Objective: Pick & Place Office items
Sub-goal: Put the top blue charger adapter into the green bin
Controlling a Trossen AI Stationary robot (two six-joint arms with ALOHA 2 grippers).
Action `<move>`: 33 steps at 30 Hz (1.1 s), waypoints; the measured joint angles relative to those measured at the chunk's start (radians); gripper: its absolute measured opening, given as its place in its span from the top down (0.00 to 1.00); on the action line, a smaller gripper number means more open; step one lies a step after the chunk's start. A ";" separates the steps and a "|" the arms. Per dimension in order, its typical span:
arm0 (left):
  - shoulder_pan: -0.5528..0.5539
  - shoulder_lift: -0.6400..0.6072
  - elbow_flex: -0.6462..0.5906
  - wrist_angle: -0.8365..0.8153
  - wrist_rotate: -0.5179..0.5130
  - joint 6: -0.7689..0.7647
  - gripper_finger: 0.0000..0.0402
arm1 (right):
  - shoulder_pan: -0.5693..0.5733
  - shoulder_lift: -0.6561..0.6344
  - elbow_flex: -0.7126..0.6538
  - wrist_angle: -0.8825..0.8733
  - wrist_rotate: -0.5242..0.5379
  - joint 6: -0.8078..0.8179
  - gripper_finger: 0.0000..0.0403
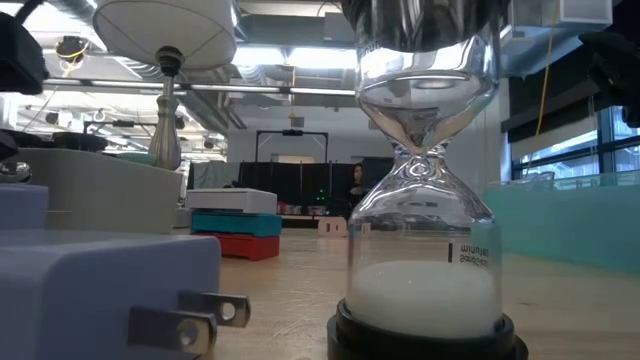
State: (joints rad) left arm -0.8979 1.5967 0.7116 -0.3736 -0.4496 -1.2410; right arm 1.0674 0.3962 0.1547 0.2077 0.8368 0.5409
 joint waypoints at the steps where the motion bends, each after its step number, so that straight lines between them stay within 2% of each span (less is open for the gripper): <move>1: 0.005 -0.001 0.000 -0.003 0.007 -0.008 0.33 | 0.000 0.000 0.000 0.000 0.000 0.000 0.01; 9: 0.037 -0.001 0.000 0.002 0.018 -0.078 0.62 | 0.000 0.000 0.000 0.000 0.000 0.000 0.01; 12: 0.053 -0.001 0.003 0.018 0.030 -0.119 0.70 | 0.000 0.000 0.000 0.000 0.000 0.000 0.01; 24: 0.118 -0.002 0.000 0.078 0.052 -0.144 0.69 | 0.000 0.000 0.000 0.000 0.000 0.000 0.01; 33: 0.200 0.001 0.099 0.093 -0.023 -0.040 0.69 | 0.000 0.000 0.000 0.000 0.000 0.000 0.01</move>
State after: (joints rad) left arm -0.6984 1.5974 0.8102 -0.2804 -0.4729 -1.2811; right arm 1.0675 0.3962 0.1545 0.2081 0.8368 0.5411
